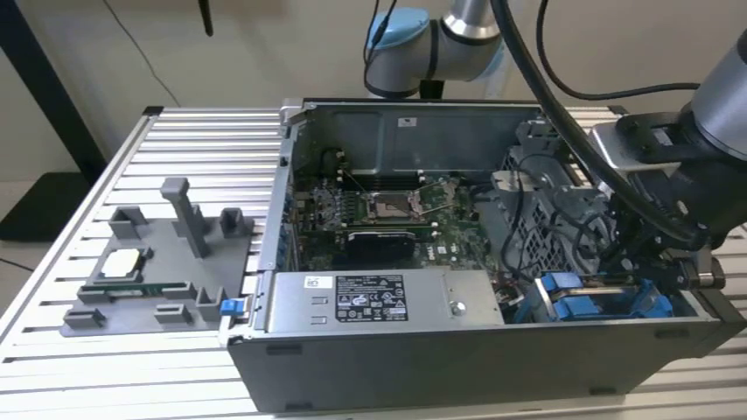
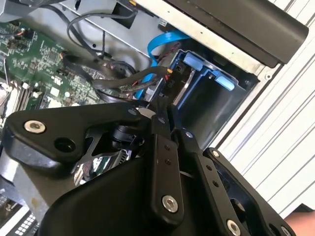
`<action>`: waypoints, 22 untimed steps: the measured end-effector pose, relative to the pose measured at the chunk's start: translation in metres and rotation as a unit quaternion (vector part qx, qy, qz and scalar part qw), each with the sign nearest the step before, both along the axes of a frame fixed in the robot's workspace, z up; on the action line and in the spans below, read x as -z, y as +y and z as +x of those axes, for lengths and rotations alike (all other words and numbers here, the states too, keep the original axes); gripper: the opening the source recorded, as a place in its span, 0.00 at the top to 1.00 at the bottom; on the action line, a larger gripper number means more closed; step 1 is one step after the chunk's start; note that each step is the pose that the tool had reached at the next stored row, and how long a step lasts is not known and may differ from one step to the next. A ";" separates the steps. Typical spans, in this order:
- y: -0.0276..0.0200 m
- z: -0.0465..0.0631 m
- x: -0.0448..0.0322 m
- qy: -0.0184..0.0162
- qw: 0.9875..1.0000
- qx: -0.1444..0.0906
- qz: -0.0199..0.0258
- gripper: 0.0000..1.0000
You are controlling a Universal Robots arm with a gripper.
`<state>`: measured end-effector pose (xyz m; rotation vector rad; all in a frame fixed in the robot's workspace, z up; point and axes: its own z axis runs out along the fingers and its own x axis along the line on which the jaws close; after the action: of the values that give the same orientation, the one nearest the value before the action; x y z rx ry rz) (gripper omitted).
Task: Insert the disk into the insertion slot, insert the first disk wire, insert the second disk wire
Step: 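Insert the second disk wire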
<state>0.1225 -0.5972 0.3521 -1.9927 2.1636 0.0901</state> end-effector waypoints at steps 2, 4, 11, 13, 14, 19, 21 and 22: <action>0.0000 0.000 0.0000 0.000 1.000 0.003 0.000 1.00; 0.0000 0.000 0.0000 0.000 1.000 0.003 0.000 1.00; 0.0004 0.000 0.0012 0.000 1.000 0.003 0.000 1.00; 0.0005 0.000 0.0016 0.000 1.000 0.003 0.000 1.00; 0.0005 0.001 0.0018 0.000 1.000 0.003 0.000 1.00; 0.0009 0.002 0.0027 0.000 1.000 0.003 0.000 1.00; 0.0011 0.002 0.0030 0.000 1.000 0.003 0.000 1.00; 0.0013 0.002 0.0032 0.000 1.000 0.003 0.000 1.00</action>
<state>0.1248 -0.5959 0.3489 -1.9853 2.1700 0.0893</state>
